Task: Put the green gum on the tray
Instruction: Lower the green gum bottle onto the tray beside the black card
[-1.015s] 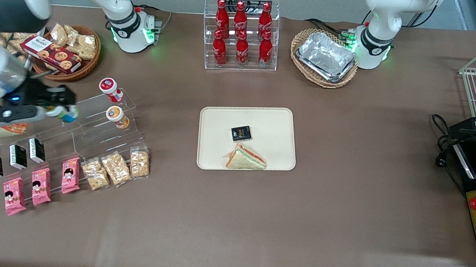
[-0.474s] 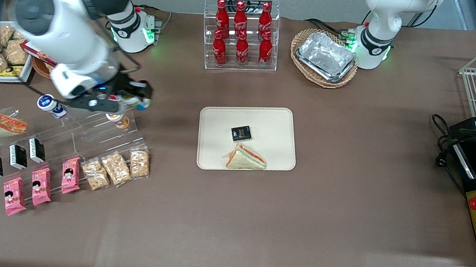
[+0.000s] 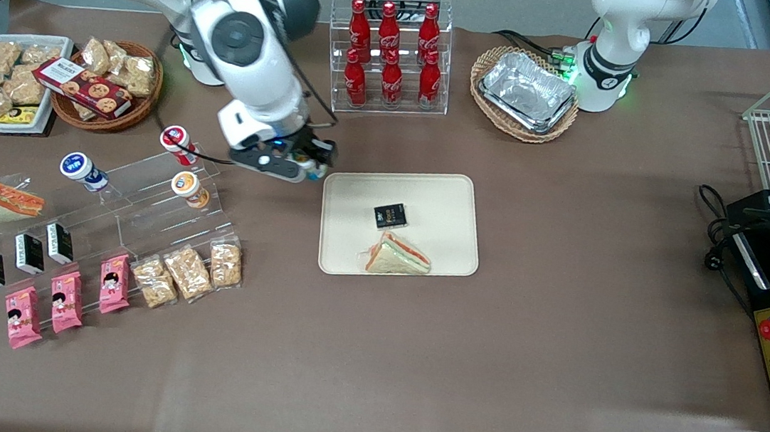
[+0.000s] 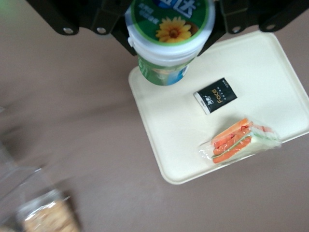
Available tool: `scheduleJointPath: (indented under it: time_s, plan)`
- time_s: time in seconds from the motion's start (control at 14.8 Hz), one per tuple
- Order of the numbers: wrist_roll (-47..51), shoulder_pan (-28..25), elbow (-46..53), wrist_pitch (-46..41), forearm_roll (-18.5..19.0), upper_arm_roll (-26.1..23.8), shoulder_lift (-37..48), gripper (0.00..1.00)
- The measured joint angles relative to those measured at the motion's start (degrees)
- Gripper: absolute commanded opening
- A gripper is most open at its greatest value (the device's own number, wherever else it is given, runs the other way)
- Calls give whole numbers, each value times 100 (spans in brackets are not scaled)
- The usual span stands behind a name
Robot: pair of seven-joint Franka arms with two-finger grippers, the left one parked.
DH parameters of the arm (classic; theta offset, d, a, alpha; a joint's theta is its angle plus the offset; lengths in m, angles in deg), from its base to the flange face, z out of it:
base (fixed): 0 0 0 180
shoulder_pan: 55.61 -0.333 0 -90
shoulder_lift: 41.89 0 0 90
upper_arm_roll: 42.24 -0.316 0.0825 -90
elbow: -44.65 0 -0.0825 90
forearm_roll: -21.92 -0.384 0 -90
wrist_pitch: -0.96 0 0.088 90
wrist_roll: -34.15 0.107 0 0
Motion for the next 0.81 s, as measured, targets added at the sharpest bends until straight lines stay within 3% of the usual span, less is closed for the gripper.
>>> scheduleJointPath:
  time_s: [0.27, 0.81]
  plan:
    - [551, -391, -1098, 1575, 0, 3, -230, 37]
    - [1160, -725, -1260, 2594, 287, 6, -1179, 37]
